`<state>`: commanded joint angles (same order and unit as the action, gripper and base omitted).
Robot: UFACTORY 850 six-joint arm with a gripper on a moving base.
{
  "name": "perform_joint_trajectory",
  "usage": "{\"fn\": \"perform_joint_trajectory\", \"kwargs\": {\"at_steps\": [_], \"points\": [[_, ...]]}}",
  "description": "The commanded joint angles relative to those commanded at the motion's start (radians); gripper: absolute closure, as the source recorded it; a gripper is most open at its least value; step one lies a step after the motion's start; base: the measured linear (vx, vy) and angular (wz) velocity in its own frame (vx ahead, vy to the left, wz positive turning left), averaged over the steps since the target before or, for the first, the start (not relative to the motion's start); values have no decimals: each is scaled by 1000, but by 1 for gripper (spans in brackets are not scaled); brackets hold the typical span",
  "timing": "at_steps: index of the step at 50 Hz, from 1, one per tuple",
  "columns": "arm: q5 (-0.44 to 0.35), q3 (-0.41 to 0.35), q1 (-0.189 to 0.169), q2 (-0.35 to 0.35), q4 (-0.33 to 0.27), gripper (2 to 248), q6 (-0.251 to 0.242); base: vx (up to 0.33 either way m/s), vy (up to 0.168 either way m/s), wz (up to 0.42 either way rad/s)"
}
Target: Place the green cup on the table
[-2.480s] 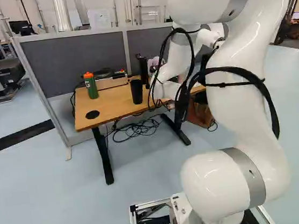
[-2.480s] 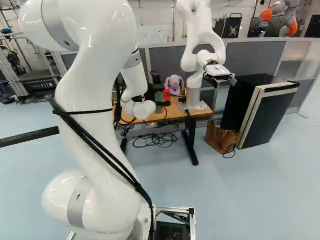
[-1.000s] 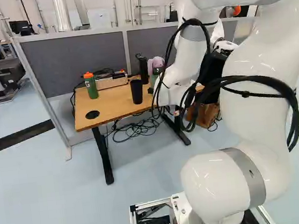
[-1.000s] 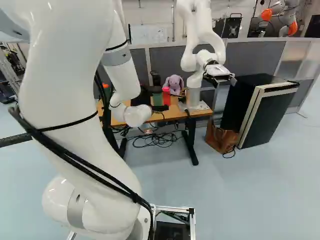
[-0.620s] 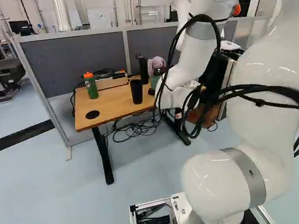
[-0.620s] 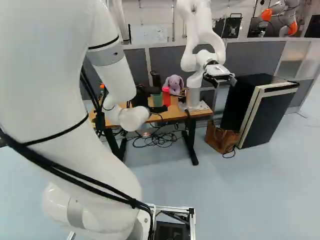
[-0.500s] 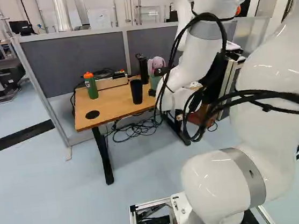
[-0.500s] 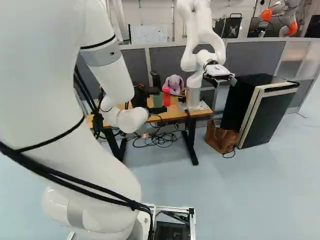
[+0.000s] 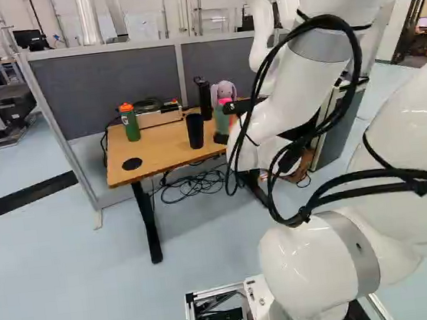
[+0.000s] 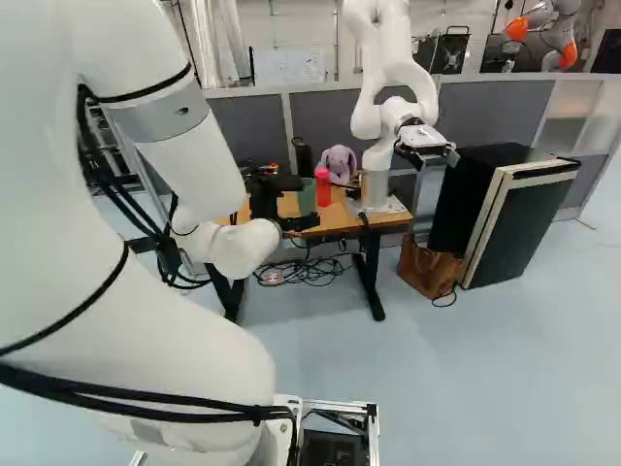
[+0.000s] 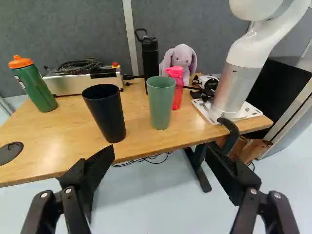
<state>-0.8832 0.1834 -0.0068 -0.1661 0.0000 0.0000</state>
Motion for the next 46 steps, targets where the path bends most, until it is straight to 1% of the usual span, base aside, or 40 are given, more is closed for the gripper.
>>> {"fn": "perform_joint_trajectory", "kwargs": {"at_steps": [8,23,34,46], "points": [[3,-32,2,-37,0,3,0,0,0,0],[8,-73,5,-86,0,3,0,0,0,0],[10,-90,6,-106,0,3,0,0,0,0],[10,-96,7,-113,0,3,0,0,0,0]]}}
